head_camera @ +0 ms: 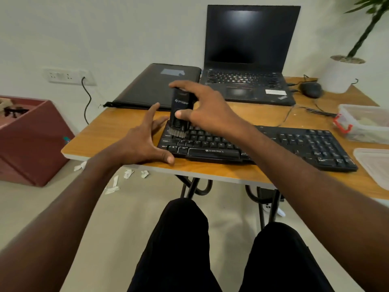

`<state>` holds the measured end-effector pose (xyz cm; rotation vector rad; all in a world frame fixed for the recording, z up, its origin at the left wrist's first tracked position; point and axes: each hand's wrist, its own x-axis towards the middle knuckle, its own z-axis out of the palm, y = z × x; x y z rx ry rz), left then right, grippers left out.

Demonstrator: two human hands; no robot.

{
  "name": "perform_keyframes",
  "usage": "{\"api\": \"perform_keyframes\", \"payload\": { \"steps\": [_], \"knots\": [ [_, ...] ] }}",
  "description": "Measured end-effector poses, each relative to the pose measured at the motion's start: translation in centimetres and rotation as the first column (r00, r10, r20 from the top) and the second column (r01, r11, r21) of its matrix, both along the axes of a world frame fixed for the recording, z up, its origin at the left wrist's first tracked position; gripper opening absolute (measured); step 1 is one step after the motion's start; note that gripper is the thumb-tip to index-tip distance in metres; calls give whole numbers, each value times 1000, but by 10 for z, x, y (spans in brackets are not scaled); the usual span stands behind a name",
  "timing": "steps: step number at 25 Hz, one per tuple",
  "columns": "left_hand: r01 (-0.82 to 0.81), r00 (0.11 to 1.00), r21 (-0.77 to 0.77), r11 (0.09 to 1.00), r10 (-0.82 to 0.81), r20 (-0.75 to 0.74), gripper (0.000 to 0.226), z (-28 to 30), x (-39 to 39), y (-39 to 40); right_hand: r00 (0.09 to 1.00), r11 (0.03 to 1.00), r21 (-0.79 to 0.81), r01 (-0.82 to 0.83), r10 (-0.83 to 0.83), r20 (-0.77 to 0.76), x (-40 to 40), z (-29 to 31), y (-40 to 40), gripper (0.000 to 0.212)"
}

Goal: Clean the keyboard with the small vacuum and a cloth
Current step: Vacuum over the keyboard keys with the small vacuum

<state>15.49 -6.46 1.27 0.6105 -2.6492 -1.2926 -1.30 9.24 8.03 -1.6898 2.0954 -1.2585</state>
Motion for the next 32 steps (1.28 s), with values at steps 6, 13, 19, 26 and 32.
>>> {"api": "perform_keyframes", "payload": {
  "steps": [6,13,19,26,32],
  "knots": [
    [-16,1000,-162,987,16,2,161,-3,-5,-4,933,927,373,29,109,-342,-25,28,18,69],
    [-26,1000,-173,985,26,-1,153,-3,-3,-3,982,996,63,-67,77,-170,28,5,-16,64],
    [-15,1000,-181,983,20,24,155,0,-3,-1,912,948,318,-33,159,-380,8,18,-9,65],
    [-13,999,-184,983,18,27,152,-2,-4,-1,926,963,266,-40,135,-351,23,12,-13,64],
    [-27,999,-187,982,32,22,150,-2,-3,-2,955,971,238,23,49,-294,31,11,-28,59]
  ]
}}
